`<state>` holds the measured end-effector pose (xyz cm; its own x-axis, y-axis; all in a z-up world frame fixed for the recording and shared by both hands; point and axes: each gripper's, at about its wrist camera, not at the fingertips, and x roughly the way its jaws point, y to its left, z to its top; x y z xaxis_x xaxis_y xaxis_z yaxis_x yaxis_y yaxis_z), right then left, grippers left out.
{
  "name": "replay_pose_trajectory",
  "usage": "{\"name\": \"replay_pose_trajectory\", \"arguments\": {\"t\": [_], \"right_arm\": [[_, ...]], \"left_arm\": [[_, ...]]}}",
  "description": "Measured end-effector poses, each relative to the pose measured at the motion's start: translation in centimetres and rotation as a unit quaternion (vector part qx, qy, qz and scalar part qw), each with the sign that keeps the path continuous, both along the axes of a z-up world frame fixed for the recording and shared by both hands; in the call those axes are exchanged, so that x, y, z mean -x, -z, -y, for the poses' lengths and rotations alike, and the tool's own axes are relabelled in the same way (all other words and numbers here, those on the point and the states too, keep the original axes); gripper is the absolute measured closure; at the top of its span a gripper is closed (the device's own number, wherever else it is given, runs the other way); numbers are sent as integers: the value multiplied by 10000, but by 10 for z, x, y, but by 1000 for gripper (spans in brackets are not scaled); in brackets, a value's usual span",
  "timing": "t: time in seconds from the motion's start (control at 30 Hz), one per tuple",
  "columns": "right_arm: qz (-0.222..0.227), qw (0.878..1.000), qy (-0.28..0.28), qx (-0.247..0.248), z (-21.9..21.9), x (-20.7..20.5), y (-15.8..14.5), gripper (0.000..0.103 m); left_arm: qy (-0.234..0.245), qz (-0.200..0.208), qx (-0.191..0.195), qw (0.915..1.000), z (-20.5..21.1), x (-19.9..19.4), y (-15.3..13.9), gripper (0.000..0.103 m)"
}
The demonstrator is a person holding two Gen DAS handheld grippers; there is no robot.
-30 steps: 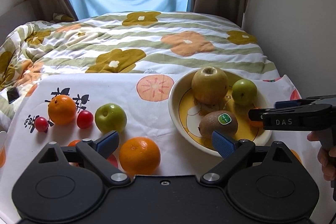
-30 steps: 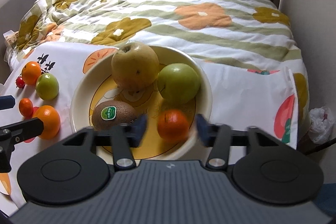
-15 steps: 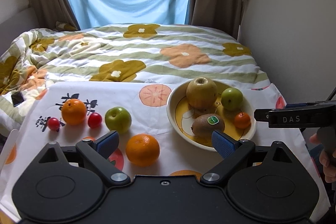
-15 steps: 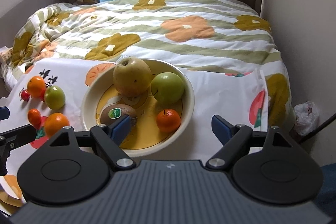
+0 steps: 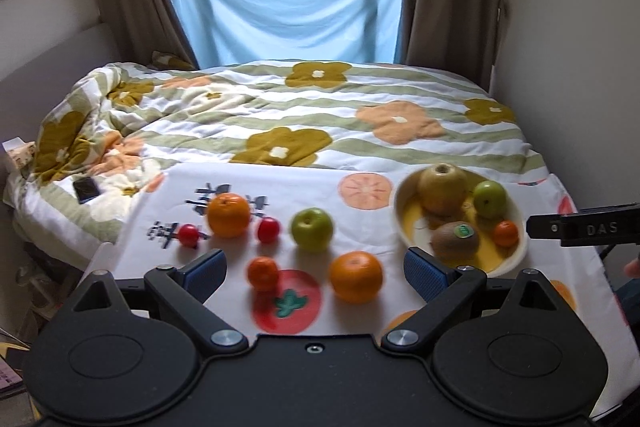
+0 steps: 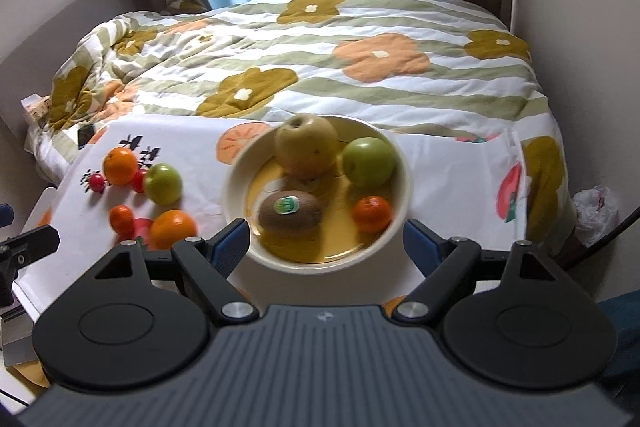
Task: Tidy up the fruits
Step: 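Withdraw both tools from the bowl toward the remaining fruit, then grasp a tangerine with the left tool while the right tool grasps a large orange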
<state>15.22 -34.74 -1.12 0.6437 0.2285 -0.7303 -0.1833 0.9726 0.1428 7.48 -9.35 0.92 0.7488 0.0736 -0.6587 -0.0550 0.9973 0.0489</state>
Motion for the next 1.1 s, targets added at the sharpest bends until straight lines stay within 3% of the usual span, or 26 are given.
{"name": "replay_pose_trajectory", "arguments": {"t": [0.17, 0.4, 0.7, 1.1], "right_arm": [[140, 9999, 25, 32, -32, 5, -2, 0], [-33, 9994, 310, -125, -77, 6, 5, 0], [-412, 9948, 883, -280, -127, 2, 34, 0], [-571, 9861, 1512, -389, -163, -6, 70, 0]], "left_arm": [[165, -52, -191, 9997, -30, -2, 4, 2], [713, -173, -374, 9966, -69, -19, 19, 2], [1659, -352, -520, 9841, -101, -46, 52, 4], [2614, -850, -567, 9598, -104, -84, 109, 32]]}}
